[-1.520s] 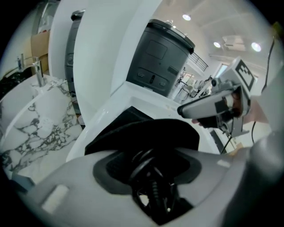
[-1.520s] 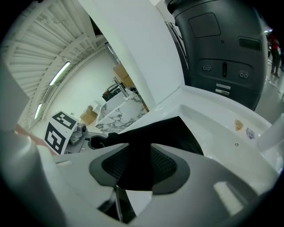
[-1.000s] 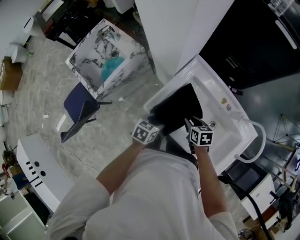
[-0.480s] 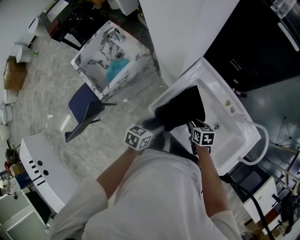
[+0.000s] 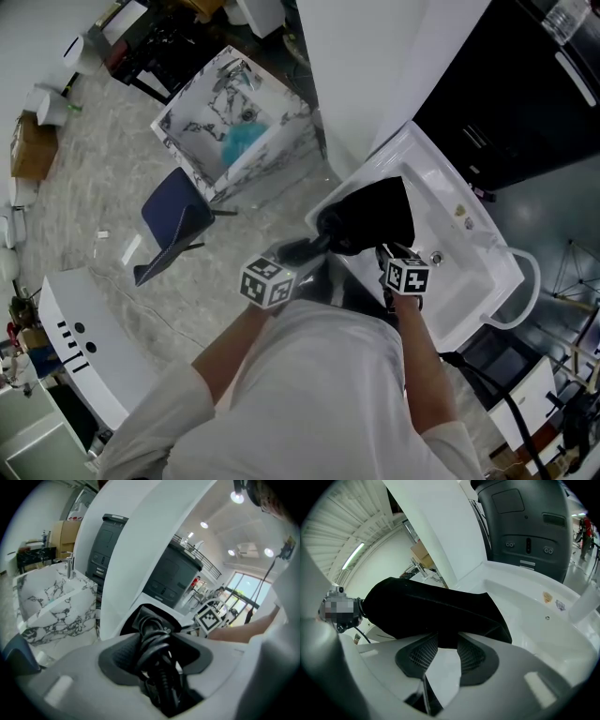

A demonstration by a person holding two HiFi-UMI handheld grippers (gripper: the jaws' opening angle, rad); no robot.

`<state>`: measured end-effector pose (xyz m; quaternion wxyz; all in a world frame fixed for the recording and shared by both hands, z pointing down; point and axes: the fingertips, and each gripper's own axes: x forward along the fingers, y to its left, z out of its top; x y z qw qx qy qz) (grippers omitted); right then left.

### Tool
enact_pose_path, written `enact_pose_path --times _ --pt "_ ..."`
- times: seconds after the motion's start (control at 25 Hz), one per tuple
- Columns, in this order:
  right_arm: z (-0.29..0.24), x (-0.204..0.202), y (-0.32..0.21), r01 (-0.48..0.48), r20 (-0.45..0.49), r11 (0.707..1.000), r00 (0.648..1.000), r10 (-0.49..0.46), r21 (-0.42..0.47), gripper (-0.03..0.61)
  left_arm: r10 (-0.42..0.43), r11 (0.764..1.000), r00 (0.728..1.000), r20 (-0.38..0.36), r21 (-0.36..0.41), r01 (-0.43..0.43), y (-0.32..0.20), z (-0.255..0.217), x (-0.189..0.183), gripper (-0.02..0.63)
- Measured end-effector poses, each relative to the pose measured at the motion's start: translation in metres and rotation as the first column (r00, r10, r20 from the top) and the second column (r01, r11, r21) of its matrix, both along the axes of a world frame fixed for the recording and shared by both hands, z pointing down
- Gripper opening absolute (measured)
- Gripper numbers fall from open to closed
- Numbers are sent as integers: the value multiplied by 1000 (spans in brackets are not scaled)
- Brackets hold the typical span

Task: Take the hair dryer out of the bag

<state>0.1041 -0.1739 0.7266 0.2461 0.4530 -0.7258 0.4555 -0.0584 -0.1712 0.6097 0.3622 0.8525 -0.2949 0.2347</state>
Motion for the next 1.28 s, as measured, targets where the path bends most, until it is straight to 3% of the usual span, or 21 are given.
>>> enact_pose_path --times 0.48,0.84,1.28 --pt "-16 -13 17 -57 -6 997 998 57 47 129 -36 998 995 -96 42 40 9 -34 -23 212" --pt "-32 -4 42 -123 -25 989 992 125 84 129 -5 999 988 -157 49 13 11 -36 -20 212" --pt "-76 33 79 -296 4 942 954 299 156 100 52 997 976 -210 61 -40 1 -42 4 212"
